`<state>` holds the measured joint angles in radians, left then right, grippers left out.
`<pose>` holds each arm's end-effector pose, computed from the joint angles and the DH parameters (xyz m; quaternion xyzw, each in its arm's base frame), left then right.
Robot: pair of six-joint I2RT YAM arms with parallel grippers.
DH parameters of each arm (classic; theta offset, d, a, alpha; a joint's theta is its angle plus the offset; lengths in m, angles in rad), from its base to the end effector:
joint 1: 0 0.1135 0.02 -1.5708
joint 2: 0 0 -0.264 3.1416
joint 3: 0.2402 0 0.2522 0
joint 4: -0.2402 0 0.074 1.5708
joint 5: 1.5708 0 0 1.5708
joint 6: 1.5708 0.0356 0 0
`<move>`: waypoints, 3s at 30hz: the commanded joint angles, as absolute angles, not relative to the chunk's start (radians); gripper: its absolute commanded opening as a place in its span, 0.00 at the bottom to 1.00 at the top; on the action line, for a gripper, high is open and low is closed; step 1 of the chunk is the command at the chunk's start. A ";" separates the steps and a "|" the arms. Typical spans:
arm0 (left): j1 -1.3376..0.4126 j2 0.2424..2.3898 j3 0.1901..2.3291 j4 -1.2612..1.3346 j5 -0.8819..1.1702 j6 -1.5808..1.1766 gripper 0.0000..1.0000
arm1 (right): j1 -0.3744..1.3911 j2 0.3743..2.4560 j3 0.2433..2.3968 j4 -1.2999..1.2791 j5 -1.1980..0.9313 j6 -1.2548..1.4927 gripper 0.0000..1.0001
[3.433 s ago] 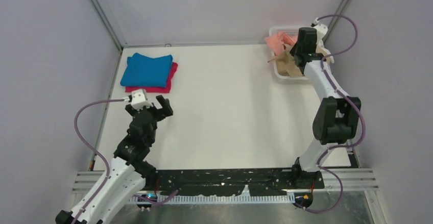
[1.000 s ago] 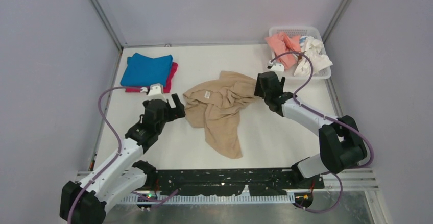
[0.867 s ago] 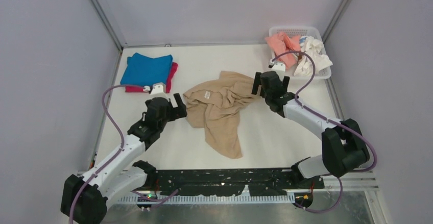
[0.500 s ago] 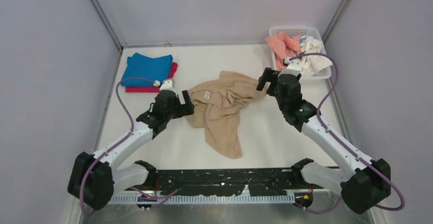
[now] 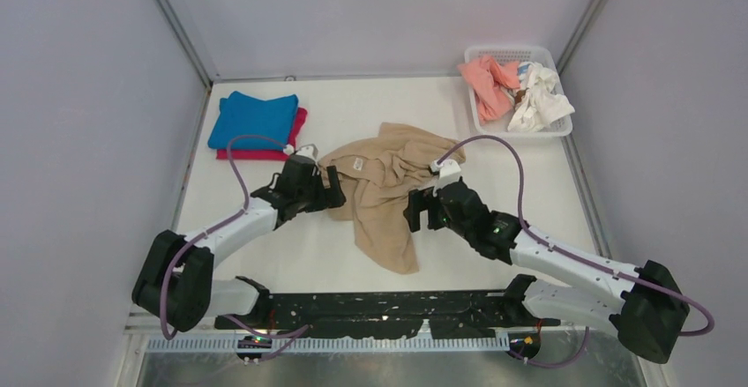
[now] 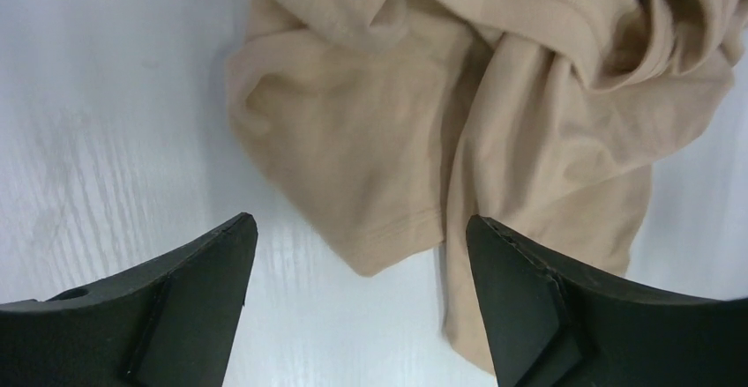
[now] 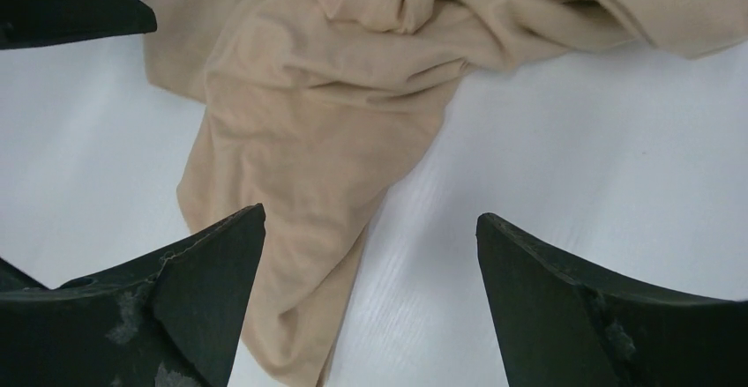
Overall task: Fold and stack the t-shirts
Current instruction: Flatten out the tshirt
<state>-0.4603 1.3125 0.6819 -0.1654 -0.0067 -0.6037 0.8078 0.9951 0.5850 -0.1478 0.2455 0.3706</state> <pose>0.2352 -0.1164 0.1944 -0.0676 0.9234 -0.1890 0.3271 0.1562 0.1508 0.2348 -0.1302 0.8601 0.1785 0.4598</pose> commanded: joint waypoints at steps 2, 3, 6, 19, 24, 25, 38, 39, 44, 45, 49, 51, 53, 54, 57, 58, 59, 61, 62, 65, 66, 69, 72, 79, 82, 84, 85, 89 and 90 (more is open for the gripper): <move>-0.488 1.276 0.621 -0.187 -0.030 -0.655 0.85 | 0.900 0.992 0.540 -0.172 0.258 0.431 0.95; -0.512 1.287 0.626 -0.192 -0.050 -0.658 0.84 | 0.911 0.994 0.538 -0.194 0.279 0.444 0.95; -0.555 1.345 0.671 -0.250 -0.133 -0.673 0.72 | 0.949 0.988 0.516 -0.215 0.313 0.472 0.95; -0.568 1.462 0.701 -0.190 -0.183 -0.711 0.00 | 1.153 0.957 0.496 -0.287 0.379 0.456 0.95; -0.567 1.351 0.656 -0.215 -0.268 -0.704 0.00 | 1.195 1.024 0.526 -0.313 0.336 0.421 0.95; -0.568 1.328 0.646 -0.216 -0.274 -0.700 0.00 | 1.203 1.037 0.534 -0.318 0.324 0.421 0.95; -0.567 1.168 0.568 -0.184 -0.247 -0.666 0.00 | 1.231 1.183 0.563 -0.324 0.357 0.497 1.00; -0.567 1.162 0.568 -0.184 -0.246 -0.664 0.00 | 1.232 1.185 0.563 -0.330 0.371 0.505 1.00; -0.568 1.145 0.565 -0.179 -0.235 -0.657 0.00 | 1.234 1.181 0.568 -0.365 0.424 0.528 1.00; -0.568 1.142 0.567 -0.181 -0.234 -0.655 0.00 | 1.234 1.180 0.567 -0.366 0.423 0.531 0.98; -0.567 1.134 0.570 -0.181 -0.226 -0.653 0.00 | 1.240 1.208 0.559 -0.319 0.370 0.517 0.94; -0.568 1.135 0.570 -0.179 -0.224 -0.653 0.00 | 1.242 1.248 0.566 -0.297 0.353 0.508 0.92; -0.567 1.139 0.570 -0.179 -0.223 -0.656 0.00 | 1.242 1.289 0.572 -0.274 0.351 0.493 0.88; -0.568 1.139 0.571 -0.179 -0.224 -0.657 0.00 | 1.243 1.311 0.577 -0.252 0.344 0.483 0.84; -0.567 1.143 0.577 -0.192 -0.229 -0.659 0.00 | 1.243 1.345 0.579 -0.193 0.270 0.477 0.71; -0.567 1.141 0.577 -0.192 -0.232 -0.660 0.00 | 1.243 1.358 0.576 -0.183 0.255 0.478 0.62; -0.568 1.140 0.577 -0.193 -0.235 -0.662 0.00 | 1.243 1.362 0.569 -0.168 0.231 0.486 0.57; -0.568 1.138 0.578 -0.192 -0.238 -0.663 0.00 | 1.244 1.379 0.562 -0.160 0.207 0.498 0.37; -0.567 1.138 0.579 -0.191 -0.237 -0.664 0.00 | 1.243 1.382 0.559 -0.160 0.204 0.506 0.32; -0.568 1.132 0.581 -0.198 -0.244 -0.666 0.00 | 1.244 1.382 0.549 -0.161 0.221 0.539 0.07; -0.567 1.127 0.583 -0.202 -0.253 -0.666 0.00 | 1.244 1.374 0.548 -0.161 0.241 0.545 0.07; -0.568 1.105 0.600 -0.228 -0.294 -0.657 0.00 | 1.240 1.289 0.569 -0.192 0.342 0.550 0.06; -0.568 1.067 0.642 -0.272 -0.367 -0.642 0.00 | 1.198 1.161 0.656 -0.294 0.584 0.528 0.06; -0.564 0.979 0.829 -0.458 -0.708 -0.641 0.00 | 0.860 0.881 0.675 -0.135 0.743 0.451 0.06; -0.564 0.947 0.935 -0.517 -0.797 -0.596 0.00 | 0.789 0.805 0.759 -0.119 0.804 0.354 0.06; -0.565 0.907 0.985 -0.510 -0.831 -0.552 0.00 | 0.747 0.769 0.819 -0.110 0.858 0.295 0.06; -0.564 0.876 1.005 -0.496 -0.839 -0.525 0.00 | 0.739 0.758 0.863 -0.096 0.886 0.273 0.06; -0.564 0.769 1.093 -0.421 -0.839 -0.411 0.00 | 0.721 0.712 1.011 -0.047 0.929 0.102 0.06; -0.564 0.739 1.112 -0.392 -0.802 -0.376 0.00 | 0.721 0.708 1.035 -0.041 0.916 0.085 0.06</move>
